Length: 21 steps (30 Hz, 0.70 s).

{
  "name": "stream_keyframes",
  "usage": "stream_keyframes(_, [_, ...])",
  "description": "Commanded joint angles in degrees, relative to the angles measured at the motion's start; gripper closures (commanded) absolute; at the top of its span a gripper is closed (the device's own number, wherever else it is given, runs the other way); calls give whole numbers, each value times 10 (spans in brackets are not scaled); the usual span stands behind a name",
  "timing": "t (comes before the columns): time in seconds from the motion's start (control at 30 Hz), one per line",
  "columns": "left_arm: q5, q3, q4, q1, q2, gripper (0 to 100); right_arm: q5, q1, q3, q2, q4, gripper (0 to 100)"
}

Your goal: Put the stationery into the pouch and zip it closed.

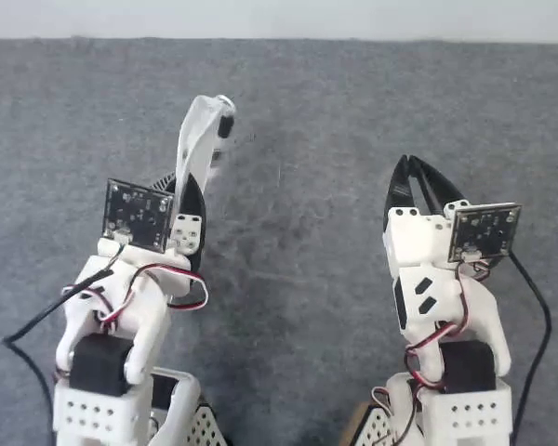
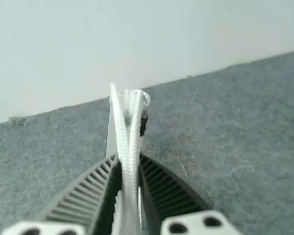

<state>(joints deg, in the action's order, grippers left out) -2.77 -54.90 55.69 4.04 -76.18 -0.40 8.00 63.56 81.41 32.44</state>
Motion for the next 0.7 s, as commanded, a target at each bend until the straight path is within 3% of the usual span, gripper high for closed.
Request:
stream_keyframes(0.0, [12, -18, -59, -2, -22, 992, -4, 3, -5, 8, -12, 979])
stream_keyframes(0.27, [35, -30, -51, 59, -24, 980, -4, 3, -5, 8, -11, 979])
stream_keyframes(0.43, [56, -31, -27, 98, -26, 842, -4, 3, -5, 8, -10, 978])
stream_keyframes(0.67, [110, -2, 25, 102, -26, 784, -4, 0, -5, 8, -12, 978])
